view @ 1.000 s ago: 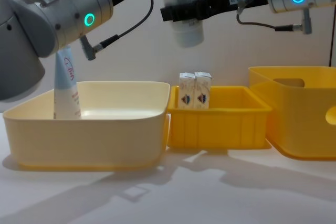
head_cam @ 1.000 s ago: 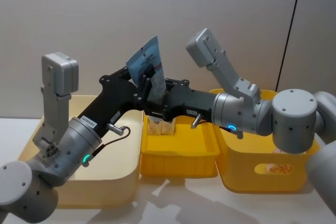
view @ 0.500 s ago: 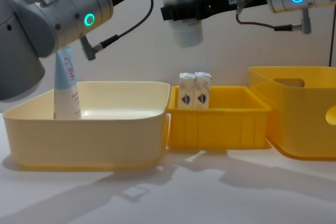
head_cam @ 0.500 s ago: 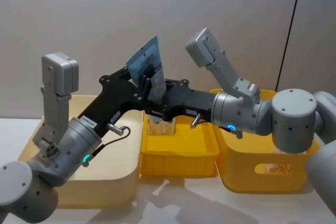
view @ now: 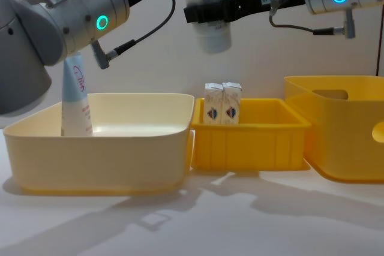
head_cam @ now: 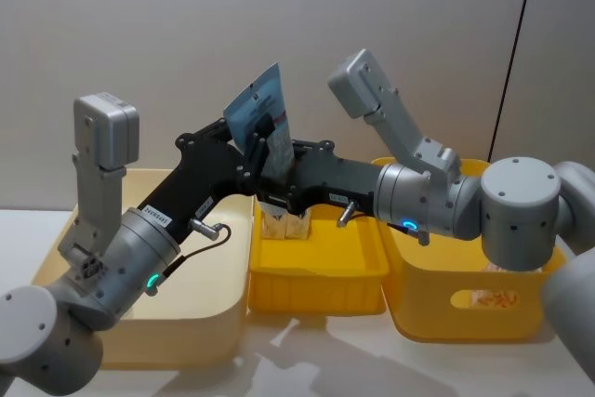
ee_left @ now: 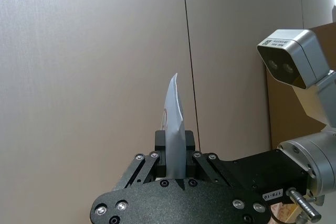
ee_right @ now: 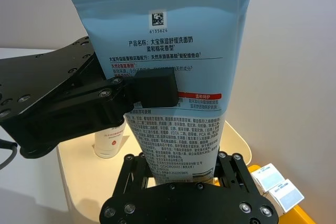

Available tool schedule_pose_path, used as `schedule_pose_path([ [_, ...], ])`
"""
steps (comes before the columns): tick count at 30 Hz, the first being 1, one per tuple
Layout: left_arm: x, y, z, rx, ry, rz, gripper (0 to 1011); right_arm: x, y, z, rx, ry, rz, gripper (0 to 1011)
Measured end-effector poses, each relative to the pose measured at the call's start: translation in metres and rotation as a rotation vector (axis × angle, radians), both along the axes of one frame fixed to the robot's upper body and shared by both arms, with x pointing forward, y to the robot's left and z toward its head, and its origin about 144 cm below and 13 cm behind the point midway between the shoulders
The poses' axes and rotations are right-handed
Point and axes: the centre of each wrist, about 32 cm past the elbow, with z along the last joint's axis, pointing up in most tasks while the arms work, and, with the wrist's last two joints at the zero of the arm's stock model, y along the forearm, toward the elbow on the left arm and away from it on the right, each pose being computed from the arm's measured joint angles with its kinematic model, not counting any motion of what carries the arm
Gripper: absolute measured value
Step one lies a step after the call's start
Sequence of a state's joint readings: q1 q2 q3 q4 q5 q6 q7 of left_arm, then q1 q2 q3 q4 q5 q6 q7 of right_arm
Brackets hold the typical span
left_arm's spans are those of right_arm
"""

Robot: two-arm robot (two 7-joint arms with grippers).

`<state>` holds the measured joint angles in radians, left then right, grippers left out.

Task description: Bimanual collaborative sorting of washing and personal care products

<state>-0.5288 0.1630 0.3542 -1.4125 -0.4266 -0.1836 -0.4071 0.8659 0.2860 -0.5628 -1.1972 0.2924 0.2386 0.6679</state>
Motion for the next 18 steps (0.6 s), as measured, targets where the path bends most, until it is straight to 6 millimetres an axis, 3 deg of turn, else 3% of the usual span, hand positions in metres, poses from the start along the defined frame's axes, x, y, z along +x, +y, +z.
schedule_pose_path([
  [7,0.0,0.0,0.0,0.0,0.0,0.0,188,0.0,0.0,0.0,0.0,0.0,0.0,536],
  [18,0.0,0.0,0.0,0.0,0.0,0.0,502,0.0,-0.0001,0.0001,0.0,0.0,0.0,535],
])
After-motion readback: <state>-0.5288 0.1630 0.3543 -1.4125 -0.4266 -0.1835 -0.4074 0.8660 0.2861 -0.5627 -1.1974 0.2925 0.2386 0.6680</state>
